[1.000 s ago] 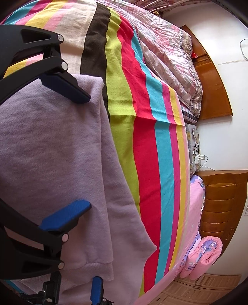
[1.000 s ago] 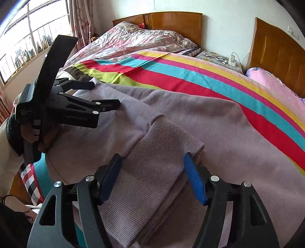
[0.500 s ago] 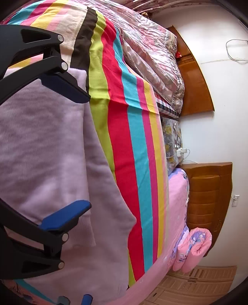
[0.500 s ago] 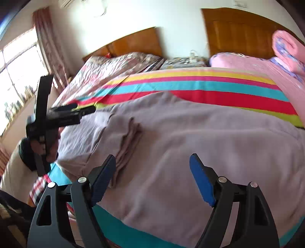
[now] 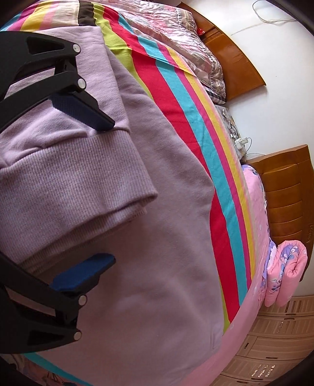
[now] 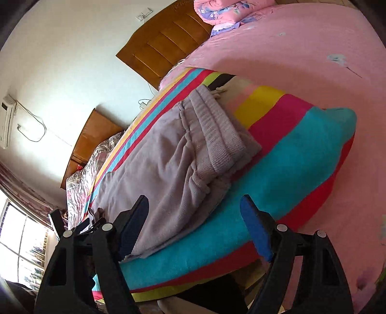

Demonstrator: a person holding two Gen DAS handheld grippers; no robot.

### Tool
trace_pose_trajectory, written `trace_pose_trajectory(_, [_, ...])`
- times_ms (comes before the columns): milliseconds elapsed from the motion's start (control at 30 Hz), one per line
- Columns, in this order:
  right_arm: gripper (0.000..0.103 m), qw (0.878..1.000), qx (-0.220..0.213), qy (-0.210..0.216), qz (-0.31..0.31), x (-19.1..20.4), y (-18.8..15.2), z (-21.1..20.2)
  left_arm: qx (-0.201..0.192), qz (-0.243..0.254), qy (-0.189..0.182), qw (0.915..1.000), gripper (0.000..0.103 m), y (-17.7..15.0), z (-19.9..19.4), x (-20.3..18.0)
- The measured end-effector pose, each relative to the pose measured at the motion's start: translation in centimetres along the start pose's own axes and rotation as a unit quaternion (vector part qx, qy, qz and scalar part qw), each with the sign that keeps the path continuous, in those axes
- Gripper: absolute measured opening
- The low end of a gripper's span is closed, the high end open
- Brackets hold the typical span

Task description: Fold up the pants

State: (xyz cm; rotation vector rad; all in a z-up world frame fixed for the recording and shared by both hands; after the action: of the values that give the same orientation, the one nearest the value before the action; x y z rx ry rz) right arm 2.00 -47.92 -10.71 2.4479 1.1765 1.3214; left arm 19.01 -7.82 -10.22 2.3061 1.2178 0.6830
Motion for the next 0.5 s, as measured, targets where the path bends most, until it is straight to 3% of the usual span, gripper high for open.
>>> trace_pose_trajectory(200, [0.078, 1.0, 0.004, 0.001, 0.007, 0.1, 0.7, 1.8, 0.001, -0.005, -0.007, 1.0, 0.102, 0.0, 0.2, 0.7])
trace_pose_trajectory(367, [0.074, 0.998, 0.049, 0.042, 0.019, 0.4, 0.1, 2.4, 0.003, -0.008, -0.012, 0.9999, 0.102, 0.0, 0.4, 0.8])
trace_pose_trajectory(500, [0.073, 0.997, 0.024, 0.053, 0.06, -0.3, 1.2, 2.9, 0.004, -0.008, -0.011, 0.9999, 0.102, 0.0, 0.5, 0.8])
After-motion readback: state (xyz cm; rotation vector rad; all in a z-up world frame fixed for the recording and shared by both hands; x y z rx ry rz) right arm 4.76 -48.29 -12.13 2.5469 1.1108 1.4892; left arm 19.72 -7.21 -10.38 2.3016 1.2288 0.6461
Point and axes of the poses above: each gripper's, at about its wrist camera, not at the fingertips, and z roughly the way its jaws point, x to its left, y to its top, the point moved 1 cm from there along z, roughly the way its jaws point, and after that the axes turned 5 degrees about z, right-handed, at the moved point
